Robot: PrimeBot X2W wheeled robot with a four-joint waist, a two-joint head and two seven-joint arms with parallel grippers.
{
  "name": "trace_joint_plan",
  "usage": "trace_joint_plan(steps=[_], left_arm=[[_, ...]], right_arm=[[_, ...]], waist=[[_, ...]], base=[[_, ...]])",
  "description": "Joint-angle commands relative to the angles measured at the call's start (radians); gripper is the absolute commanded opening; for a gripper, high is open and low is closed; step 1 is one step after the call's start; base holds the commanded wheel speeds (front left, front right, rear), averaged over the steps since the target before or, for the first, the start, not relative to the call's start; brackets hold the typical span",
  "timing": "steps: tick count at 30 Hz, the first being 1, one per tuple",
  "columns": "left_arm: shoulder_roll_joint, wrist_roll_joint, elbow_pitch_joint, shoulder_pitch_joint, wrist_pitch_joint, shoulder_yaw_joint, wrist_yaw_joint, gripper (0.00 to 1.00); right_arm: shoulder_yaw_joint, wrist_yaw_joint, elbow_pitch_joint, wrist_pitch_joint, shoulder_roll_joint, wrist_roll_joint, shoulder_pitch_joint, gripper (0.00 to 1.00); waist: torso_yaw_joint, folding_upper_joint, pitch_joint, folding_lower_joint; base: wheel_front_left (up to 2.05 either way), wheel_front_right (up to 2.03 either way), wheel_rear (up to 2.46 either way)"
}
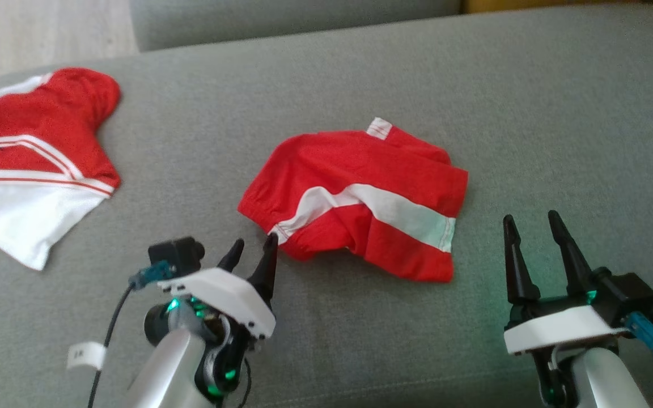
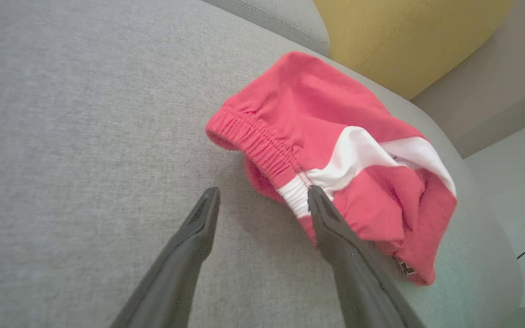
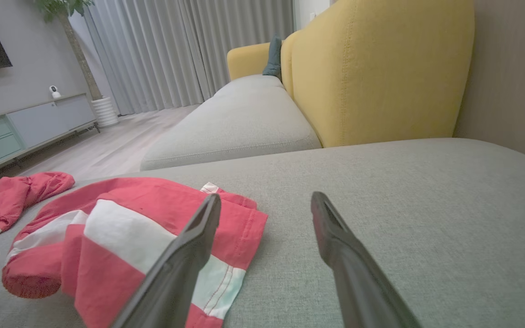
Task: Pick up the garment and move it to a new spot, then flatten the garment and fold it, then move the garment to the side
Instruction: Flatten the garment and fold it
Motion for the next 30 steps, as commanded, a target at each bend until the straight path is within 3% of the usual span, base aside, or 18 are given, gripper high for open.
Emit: trace_joint_plan(steps=[1, 9, 11, 14, 16, 18, 19, 30], left_arm=[[-0.004, -0.01, -0.023, -0.056, -0.008, 0.032, -0.002, 1.0], [-0.005, -0.079, -0.01, -0.099, -0.022, -0.026, -0.001, 1.0], [-0.005, -0.083, -0.012, -0.101, -0.023, -0.038, 0.003, 0.86], [-0.005, -0.092, -0.025, -0.099, -0.025, -0.053, 0.006, 0.78], [-0.005, -0.094, -0.034, -0.097, -0.026, -0.059, 0.007, 0.49], [-0.005, -0.096, -0.043, -0.095, -0.034, -0.06, 0.009, 0.27], [-0.005, -0.094, -0.047, -0.095, -0.042, -0.058, 0.012, 0.0], [0.017, -0.085, -0.101, -0.065, -0.104, -0.029, 0.033, 0.0]], right_arm=[[0.022, -0.001, -0.036, -0.006, -0.005, 0.009, -0.04, 1.0], [0.019, -0.001, -0.04, -0.006, -0.005, 0.014, -0.057, 1.0], [0.019, -0.001, -0.039, -0.006, -0.005, 0.015, -0.059, 1.0], [0.017, -0.001, -0.04, -0.006, -0.005, 0.016, -0.06, 1.0], [0.015, -0.001, -0.04, -0.006, -0.005, 0.016, -0.06, 1.0], [0.013, -0.001, -0.04, -0.006, -0.005, 0.016, -0.058, 1.0], [0.013, -0.001, -0.041, -0.006, -0.005, 0.017, -0.057, 1.0], [0.042, -0.001, 0.063, -0.006, -0.005, 0.032, -0.08, 1.0]], waist=[[-0.017, 0.0, 0.025, 0.0], [-0.033, 0.0, 0.058, 0.0], [-0.036, 0.0, 0.059, 0.0], [-0.038, 0.0, 0.061, 0.0], [-0.038, 0.0, 0.06, 0.0], [-0.037, 0.0, 0.058, 0.0], [-0.036, 0.0, 0.057, 0.0], [-0.007, 0.0, 0.049, 0.0]], base=[[0.0, 0.0, 0.0], [0.0, 0.0, 0.0], [0.0, 0.0, 0.0], [0.0, 0.0, 0.0], [0.0, 0.0, 0.0], [0.0, 0.0, 0.0], [0.0, 0.0, 0.0], [0.0, 0.0, 0.0]])
